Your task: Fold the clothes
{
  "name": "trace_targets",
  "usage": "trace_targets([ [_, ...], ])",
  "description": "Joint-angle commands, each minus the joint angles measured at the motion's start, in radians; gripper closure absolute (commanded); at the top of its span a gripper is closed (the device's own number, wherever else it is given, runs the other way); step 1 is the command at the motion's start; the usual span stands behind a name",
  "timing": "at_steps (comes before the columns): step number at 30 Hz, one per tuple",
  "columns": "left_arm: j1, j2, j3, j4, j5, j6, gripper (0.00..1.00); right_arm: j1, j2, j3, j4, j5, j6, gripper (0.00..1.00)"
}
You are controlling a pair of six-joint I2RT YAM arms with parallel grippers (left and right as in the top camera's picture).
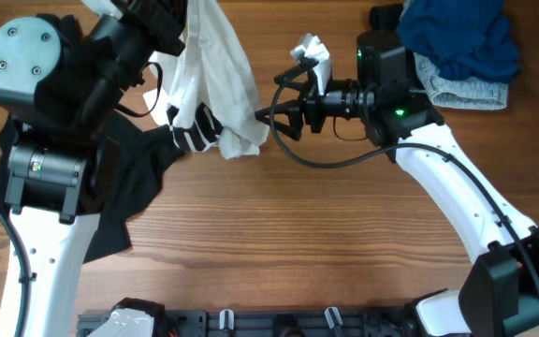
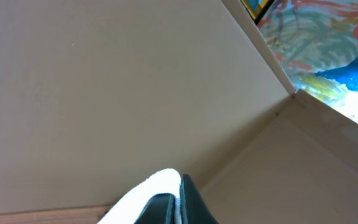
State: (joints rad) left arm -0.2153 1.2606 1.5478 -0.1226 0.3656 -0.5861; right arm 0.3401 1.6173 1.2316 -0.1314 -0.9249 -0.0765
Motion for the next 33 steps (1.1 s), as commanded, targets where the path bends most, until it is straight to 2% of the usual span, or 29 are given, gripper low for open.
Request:
trace_targets([
  [1, -0.003, -0.004, 0.012, -0.005, 0.012, -0.006, 0.96, 0.019, 0.044, 0.018, 0.047, -0.034, 0.002, 0.01],
  [5, -0.003, -0.004, 0.012, -0.018, 0.029, -0.006, 0.96, 0.057, 0.085, 0.018, 0.096, -0.029, -0.001, 0.01],
  [11, -0.004, -0.004, 0.012, -0.078, 0.042, -0.006, 0.96, 0.09, 0.161, 0.018, 0.257, -0.017, 0.01, 0.02],
  [12, -0.003, -0.004, 0.012, -0.089, 0.042, -0.006, 0.96, 0.09, 0.169, 0.018, 0.284, 0.003, 0.029, 0.11],
  [13, -0.003, -0.004, 0.012, -0.092, 0.042, -0.006, 0.96, 0.09, 0.169, 0.018, 0.297, 0.008, 0.042, 0.23],
  [14, -0.003, -0.004, 0.012, -0.093, 0.042, -0.006, 0.96, 0.088, 0.169, 0.018, 0.303, 0.008, 0.058, 0.54],
  [16, -0.003, -0.004, 0.012, -0.093, 0.042, -0.006, 0.96, 0.08, 0.169, 0.018, 0.299, 0.008, 0.095, 0.94],
  [19, -0.002, -0.004, 0.012, -0.116, 0.032, -0.005, 0.96, 0.025, 0.158, 0.018, 0.236, 0.004, 0.185, 0.96],
  [25, -0.002, -0.004, 0.012, -0.206, -0.113, 0.024, 0.96, -0.139, 0.026, 0.018, 0.032, 0.039, 0.156, 0.96],
  [27, -0.002, -0.004, 0.012, -0.227, -0.138, 0.074, 0.96, -0.176, -0.039, 0.02, -0.042, 0.116, 0.138, 0.96],
  [33, -0.003, -0.004, 0.012, -0.304, -0.2, 0.183, 0.96, -0.198, -0.201, 0.102, -0.319, 0.519, 0.089, 0.96],
])
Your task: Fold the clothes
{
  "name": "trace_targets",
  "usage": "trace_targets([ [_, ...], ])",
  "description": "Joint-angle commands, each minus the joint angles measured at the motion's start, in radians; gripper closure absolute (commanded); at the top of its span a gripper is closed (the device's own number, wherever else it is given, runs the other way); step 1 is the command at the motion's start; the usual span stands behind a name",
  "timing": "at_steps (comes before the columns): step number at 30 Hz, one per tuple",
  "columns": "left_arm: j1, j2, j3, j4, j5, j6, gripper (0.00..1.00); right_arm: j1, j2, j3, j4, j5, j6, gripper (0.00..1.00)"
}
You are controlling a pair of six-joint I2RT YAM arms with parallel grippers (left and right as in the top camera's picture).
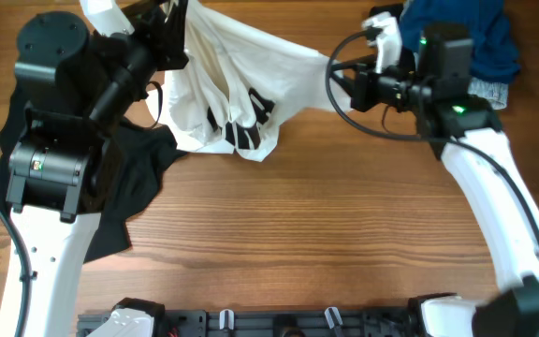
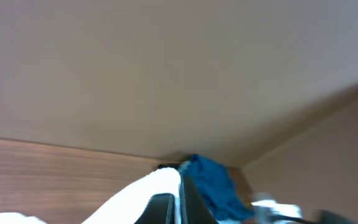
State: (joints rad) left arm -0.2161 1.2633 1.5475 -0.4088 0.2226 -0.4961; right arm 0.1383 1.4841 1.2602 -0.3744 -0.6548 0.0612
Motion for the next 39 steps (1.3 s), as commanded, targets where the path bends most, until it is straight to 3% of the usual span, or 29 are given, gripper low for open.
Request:
trace_targets([
  [1, -0.003, -0.006, 0.012, -0.029, -0.056, 0.1, 0.96, 0.004, -0.082, 0.092, -0.115, 0.275, -0.061, 0.96],
  [10, -0.05, 0.038, 0.011, -0.196, -0.056, 0.101, 0.96, 0.004, -0.115, 0.127, -0.365, 0.418, -0.029, 0.96],
  [16, -0.143, 0.174, 0.011, -0.136, -0.057, 0.179, 0.96, 0.004, -0.115, 0.127, -0.383, 0.274, -0.062, 0.96],
  [18, -0.146, 0.183, 0.011, -0.091, -0.057, 0.178, 0.96, 0.005, -0.107, 0.125, -0.385, 0.194, -0.062, 0.79],
  [20, -0.146, 0.177, 0.011, -0.051, -0.058, 0.177, 0.96, 0.005, -0.087, 0.124, -0.386, 0.152, -0.061, 0.52],
  [22, -0.146, 0.155, 0.012, 0.006, -0.06, 0.175, 0.96, 0.007, -0.066, 0.121, -0.386, 0.147, -0.061, 0.41],
  [31, -0.146, 0.083, 0.012, 0.245, -0.129, 0.083, 0.96, 0.101, 0.016, 0.121, -0.35, 0.04, -0.06, 0.37],
  [39, -0.146, 0.073, 0.012, 0.331, -0.263, 0.065, 0.96, 0.222, 0.05, 0.121, -0.31, 0.151, -0.026, 0.34],
])
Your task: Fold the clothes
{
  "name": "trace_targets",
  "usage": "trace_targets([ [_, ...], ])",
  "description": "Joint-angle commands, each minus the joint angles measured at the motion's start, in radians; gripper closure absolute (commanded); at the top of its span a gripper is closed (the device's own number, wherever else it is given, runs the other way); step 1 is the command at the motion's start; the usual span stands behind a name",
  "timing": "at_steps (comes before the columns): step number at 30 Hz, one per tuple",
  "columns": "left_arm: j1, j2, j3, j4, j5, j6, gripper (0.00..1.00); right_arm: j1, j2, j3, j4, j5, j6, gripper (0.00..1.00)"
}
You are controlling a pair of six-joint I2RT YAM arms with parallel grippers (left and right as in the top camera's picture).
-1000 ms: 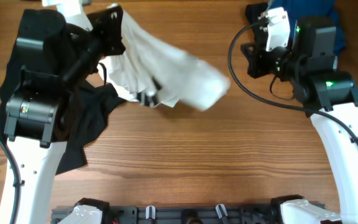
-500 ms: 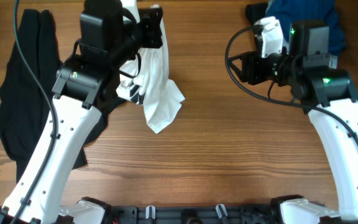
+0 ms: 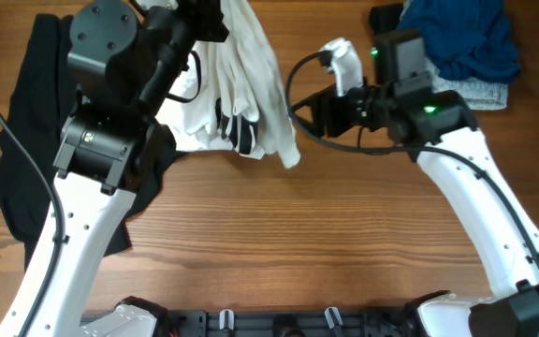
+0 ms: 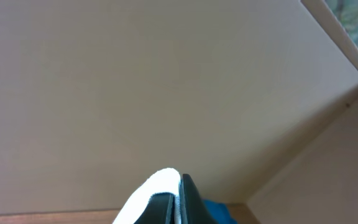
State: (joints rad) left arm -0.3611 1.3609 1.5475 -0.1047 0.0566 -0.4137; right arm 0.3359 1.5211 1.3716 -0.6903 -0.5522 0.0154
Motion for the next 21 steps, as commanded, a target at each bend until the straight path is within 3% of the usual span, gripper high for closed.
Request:
trace_targets([
  [1, -0.001, -0.024, 0.012, 0.029, -0.112, -0.017, 0.96, 0.032, 0.017, 0.009, 0.007, 0.059, 0.026, 0.34],
  [10, -0.001, -0.06, 0.013, 0.037, -0.119, -0.016, 0.96, 0.105, 0.109, -0.058, 0.153, 0.119, 0.009, 0.32],
  [21, -0.001, -0.105, 0.013, -0.042, -0.134, -0.009, 0.96, 0.165, 0.19, -0.058, 0.178, 0.139, 0.063, 0.31],
])
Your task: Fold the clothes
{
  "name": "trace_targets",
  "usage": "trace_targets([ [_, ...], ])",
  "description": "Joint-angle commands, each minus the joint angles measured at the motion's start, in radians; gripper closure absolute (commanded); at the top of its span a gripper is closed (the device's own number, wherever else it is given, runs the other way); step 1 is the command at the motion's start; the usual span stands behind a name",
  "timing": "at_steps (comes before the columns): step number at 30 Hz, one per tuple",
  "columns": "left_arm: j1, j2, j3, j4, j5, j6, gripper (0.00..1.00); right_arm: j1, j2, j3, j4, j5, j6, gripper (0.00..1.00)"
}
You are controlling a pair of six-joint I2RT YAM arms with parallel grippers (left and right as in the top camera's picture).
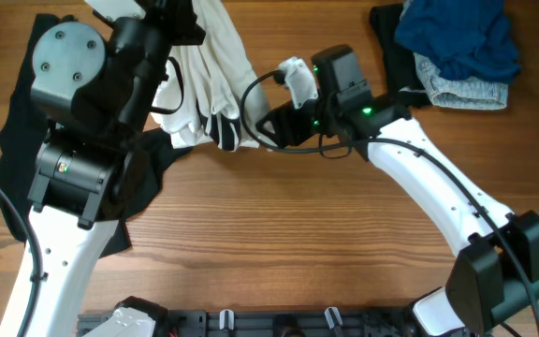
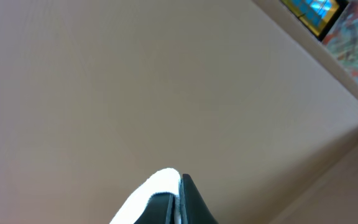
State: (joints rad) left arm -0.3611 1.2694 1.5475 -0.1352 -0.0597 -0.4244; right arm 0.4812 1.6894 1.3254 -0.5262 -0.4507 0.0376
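A white garment with black stripes (image 1: 215, 65) hangs bunched over the back left of the wooden table (image 1: 298, 243). My left gripper (image 1: 193, 13) holds its top edge high up. In the left wrist view the left gripper (image 2: 179, 202) is shut on a fold of the white cloth (image 2: 151, 190), with only wall behind it. My right gripper (image 1: 251, 131) reaches in from the right to the garment's lower edge. Its tips meet in the cloth there and look shut on it.
A black garment (image 1: 12, 178) lies spread under and beside the left arm. A blue garment (image 1: 457, 37) on top of a grey one (image 1: 471, 92) is piled at the back right corner.
My right gripper has moved left and a little toward the front, to the garment's lower edge. The garment hangs narrower and more bunched. The left gripper stays high, its camera tilted further up.
First the garment hung from my raised left gripper, with the right gripper at its lower right edge. Then it was stretched wide between both grippers across the back. Then the right gripper was back near the middle and the cloth hung in folds. Now it is gathered closer.
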Motion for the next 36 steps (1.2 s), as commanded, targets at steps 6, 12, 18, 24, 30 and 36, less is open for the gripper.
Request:
trace_targets([
  [6, -0.001, -0.015, 0.013, -0.018, -0.021, 0.002, 0.96, 0.027, 0.046, -0.011, 0.041, 0.057, 0.079, 0.32],
  [12, -0.001, -0.015, 0.013, -0.019, -0.021, 0.002, 0.96, 0.063, 0.087, -0.011, 0.059, 0.066, 0.13, 0.57],
  [18, -0.001, -0.028, 0.013, -0.093, -0.065, 0.029, 0.96, 0.032, 0.069, -0.001, 0.048, 0.2, 0.161, 0.96],
  [24, -0.001, -0.094, 0.013, -0.255, -0.185, 0.231, 0.96, -0.13, -0.037, 0.226, -0.232, 0.203, 0.04, 0.96],
  [30, -0.002, -0.163, 0.013, -0.372, -0.174, 0.283, 0.9, -0.221, -0.055, 0.601, -0.554, 0.196, -0.077, 0.96],
  [36, -0.002, -0.185, 0.013, -0.36, -0.056, 0.283, 0.91, -0.302, -0.072, 0.846, -0.702, 0.196, -0.117, 0.96],
])
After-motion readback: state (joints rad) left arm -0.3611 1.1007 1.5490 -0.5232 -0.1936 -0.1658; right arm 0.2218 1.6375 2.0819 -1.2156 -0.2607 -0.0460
